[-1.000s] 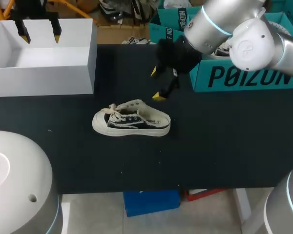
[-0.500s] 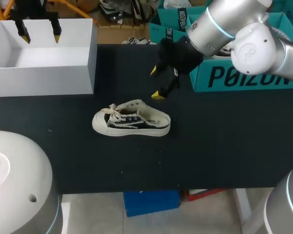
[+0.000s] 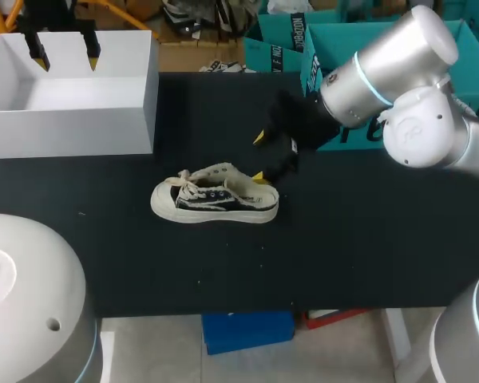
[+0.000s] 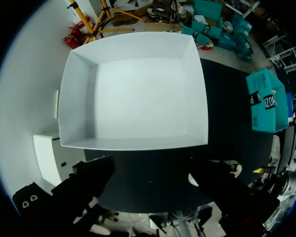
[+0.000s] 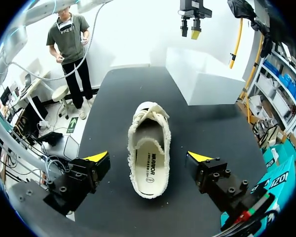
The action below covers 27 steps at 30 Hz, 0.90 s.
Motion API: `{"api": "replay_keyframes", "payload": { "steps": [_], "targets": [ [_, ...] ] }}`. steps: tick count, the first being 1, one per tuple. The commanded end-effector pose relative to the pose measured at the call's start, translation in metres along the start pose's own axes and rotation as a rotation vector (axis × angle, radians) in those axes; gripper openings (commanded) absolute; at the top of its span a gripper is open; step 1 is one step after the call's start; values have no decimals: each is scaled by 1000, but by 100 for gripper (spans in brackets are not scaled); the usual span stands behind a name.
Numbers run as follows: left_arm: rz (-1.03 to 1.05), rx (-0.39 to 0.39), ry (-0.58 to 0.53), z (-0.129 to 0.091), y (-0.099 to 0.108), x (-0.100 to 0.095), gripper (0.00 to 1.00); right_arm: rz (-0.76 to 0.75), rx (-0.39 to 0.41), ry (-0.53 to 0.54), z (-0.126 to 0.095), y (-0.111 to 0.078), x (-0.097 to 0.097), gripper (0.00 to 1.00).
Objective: Take the shoe out of the shoebox, open the shoe tongue, remove and reinsert the insole, then place the shoe into the shoebox
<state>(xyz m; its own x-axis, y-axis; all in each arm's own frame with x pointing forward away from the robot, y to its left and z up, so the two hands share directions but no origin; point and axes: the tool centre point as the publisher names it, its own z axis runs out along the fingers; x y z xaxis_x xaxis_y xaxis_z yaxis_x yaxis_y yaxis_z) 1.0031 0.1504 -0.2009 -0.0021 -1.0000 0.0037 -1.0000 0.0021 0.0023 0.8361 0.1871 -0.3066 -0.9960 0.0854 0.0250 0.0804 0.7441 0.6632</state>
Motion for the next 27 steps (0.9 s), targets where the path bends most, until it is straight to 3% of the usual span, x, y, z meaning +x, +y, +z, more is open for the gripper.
{"api": "replay_keyframes", "payload": {
  "steps": [1, 18, 27],
  "targets": [
    [-1, -1, -2, -1, 1, 0, 100, 2, -39, -2, 7, -12, 4, 100],
    [-1, -1, -2, -1, 1, 0, 100, 55, -69, -11, 48, -50, 6, 100],
    [-1, -1, -2, -1, 1, 0, 100, 81, -77, -43, 57, -65, -2, 100]
  ]
}}
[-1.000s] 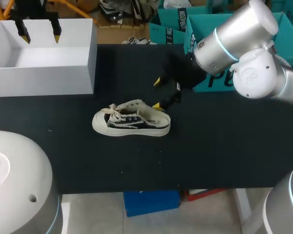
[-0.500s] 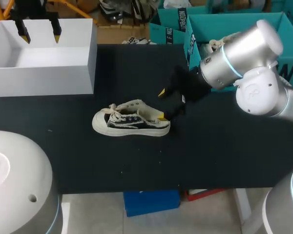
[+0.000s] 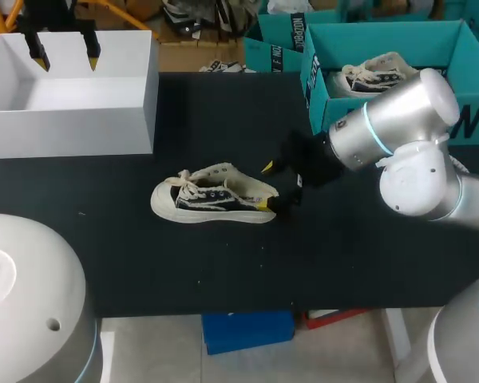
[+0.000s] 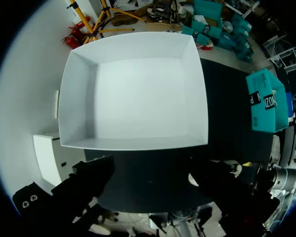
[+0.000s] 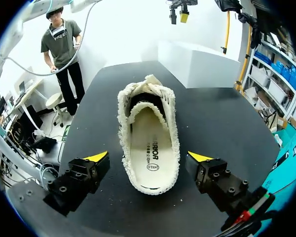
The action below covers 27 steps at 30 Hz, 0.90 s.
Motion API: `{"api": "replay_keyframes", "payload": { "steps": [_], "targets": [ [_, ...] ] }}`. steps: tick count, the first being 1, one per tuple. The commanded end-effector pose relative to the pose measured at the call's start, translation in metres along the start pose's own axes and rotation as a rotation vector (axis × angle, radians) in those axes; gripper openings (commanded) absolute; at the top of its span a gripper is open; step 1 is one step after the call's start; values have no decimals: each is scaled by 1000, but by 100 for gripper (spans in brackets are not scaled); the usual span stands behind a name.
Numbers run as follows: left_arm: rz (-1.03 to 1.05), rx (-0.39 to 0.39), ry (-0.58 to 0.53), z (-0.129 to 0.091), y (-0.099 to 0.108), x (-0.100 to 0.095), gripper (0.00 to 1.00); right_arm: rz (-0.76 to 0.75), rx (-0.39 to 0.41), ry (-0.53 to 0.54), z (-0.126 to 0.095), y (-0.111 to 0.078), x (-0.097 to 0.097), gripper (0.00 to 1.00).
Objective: Take the shoe out of the shoebox, open the shoe tongue, remove and reinsert the insole, then place the shoe into the shoebox
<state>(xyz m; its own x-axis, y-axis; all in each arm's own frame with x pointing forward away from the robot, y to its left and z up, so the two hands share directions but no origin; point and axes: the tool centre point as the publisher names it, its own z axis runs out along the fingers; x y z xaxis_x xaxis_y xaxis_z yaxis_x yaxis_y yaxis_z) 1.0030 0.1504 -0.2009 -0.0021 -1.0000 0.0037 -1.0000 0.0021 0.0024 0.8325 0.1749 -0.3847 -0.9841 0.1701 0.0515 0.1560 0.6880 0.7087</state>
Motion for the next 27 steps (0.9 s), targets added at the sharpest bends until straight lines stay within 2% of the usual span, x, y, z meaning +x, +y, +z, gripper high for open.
{"api": "replay_keyframes", "payload": {
  "steps": [1, 14, 27],
  "targets": [
    [-1, -1, -2, -1, 1, 0, 100, 1, -11, -4, 8, -6, -3, 100],
    [-1, -1, -2, -1, 1, 0, 100, 23, -31, 4, 25, -23, -5, 100],
    [-1, -1, -2, -1, 1, 0, 100, 41, -54, 3, 39, -27, -4, 100]
  ]
}}
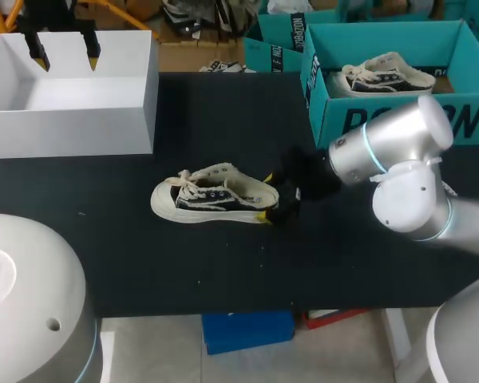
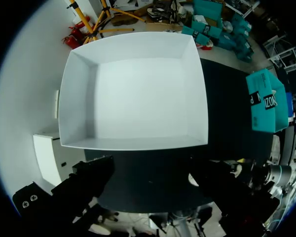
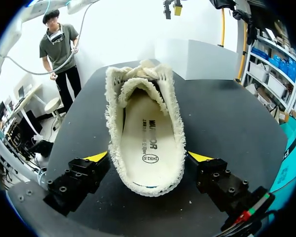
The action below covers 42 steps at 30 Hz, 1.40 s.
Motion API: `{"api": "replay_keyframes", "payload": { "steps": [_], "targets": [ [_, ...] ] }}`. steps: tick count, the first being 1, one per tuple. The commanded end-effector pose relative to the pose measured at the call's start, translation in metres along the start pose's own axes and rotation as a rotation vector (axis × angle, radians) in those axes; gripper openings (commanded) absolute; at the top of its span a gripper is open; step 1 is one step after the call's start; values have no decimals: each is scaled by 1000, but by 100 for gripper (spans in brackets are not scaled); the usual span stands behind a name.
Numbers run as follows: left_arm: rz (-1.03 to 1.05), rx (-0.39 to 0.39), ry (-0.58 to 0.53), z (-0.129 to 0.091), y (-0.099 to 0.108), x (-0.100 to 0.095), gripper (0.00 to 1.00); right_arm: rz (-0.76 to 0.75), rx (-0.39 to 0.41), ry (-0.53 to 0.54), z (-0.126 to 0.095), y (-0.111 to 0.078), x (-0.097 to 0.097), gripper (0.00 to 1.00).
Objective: Take the shoe out of the shoebox, open the shoe tongue, remove and reinsert the insole, then place the shoe into the shoebox
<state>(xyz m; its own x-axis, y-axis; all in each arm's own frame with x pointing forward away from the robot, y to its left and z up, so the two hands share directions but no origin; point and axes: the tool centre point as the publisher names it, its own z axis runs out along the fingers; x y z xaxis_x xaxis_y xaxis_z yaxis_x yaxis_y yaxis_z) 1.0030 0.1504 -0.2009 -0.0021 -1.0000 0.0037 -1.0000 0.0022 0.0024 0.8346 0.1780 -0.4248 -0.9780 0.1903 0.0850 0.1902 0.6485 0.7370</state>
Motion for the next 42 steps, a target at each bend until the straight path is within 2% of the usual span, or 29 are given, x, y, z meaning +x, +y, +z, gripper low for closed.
{"api": "replay_keyframes", "payload": {
  "steps": [1, 16, 19, 20, 21, 42],
  "targets": [
    [-1, -1, -2, -1, 1, 0, 100, 3, -10, -5, 10, -2, -1, 100],
    [-1, -1, -2, -1, 1, 0, 100, 5, -29, 3, 26, -3, -6, 100],
    [-1, -1, -2, -1, 1, 0, 100, 7, -3, 15, 28, -2, -7, 100],
    [-1, -1, -2, -1, 1, 0, 100, 10, -5, 4, 29, -2, -7, 35],
    [-1, -1, -2, -1, 1, 0, 100, 10, -5, 4, 29, -2, -7, 0],
    [-1, -1, -2, -1, 1, 0, 100, 10, -5, 4, 29, -2, -7, 0]
  ]
}}
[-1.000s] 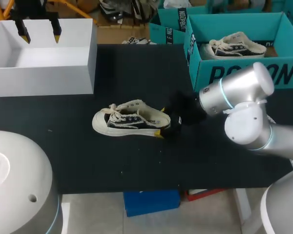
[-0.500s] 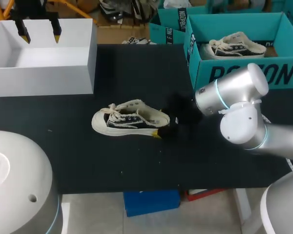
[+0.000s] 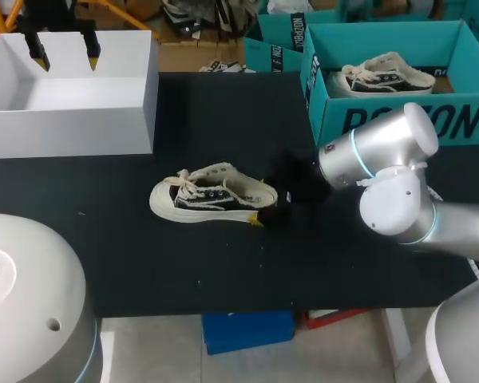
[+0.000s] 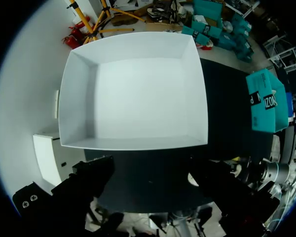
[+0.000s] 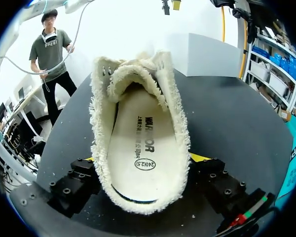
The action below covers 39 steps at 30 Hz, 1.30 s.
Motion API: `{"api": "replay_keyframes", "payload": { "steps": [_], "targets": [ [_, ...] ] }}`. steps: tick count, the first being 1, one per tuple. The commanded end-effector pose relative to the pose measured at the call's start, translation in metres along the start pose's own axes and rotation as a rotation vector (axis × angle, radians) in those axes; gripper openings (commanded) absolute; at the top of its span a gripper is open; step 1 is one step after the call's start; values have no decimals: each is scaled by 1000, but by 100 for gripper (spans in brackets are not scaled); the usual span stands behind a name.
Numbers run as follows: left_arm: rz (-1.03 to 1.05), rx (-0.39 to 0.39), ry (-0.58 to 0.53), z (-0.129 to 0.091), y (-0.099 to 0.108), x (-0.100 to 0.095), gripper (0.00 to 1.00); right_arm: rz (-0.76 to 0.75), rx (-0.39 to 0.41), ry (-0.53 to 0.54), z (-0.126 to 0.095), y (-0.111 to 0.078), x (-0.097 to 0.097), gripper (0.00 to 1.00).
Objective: Take the shoe out of the shoebox, open the shoe tongue, remove and reinsert the insole, then place the shoe into the shoebox
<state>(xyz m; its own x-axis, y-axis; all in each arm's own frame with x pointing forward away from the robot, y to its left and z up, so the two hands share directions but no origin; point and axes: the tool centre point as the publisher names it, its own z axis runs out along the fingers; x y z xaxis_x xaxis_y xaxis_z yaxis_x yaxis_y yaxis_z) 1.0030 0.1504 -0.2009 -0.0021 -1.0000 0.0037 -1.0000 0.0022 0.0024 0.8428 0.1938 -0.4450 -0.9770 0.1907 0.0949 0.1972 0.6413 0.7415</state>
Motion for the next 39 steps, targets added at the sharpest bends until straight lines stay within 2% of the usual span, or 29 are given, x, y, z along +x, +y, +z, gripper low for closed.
{"api": "replay_keyframes", "payload": {
  "steps": [1, 25, 28, 35, 39],
  "targets": [
    [-1, -1, -2, -1, 1, 0, 100, 2, 2, -3, 3, 1, -1, 0],
    [-1, -1, -2, -1, 1, 0, 100, 2, 2, -3, 3, 1, -1, 0],
    [-3, 16, -61, 0, 24, 8, 100, 2, 2, -3, 3, 1, -1, 0],
    [9, 17, -53, 8, 67, 34, 100, 2, 2, -3, 3, 1, -1, 0],
    [12, 6, -41, 20, 92, 58, 100, 2, 2, -3, 3, 1, -1, 0]
  ]
}}
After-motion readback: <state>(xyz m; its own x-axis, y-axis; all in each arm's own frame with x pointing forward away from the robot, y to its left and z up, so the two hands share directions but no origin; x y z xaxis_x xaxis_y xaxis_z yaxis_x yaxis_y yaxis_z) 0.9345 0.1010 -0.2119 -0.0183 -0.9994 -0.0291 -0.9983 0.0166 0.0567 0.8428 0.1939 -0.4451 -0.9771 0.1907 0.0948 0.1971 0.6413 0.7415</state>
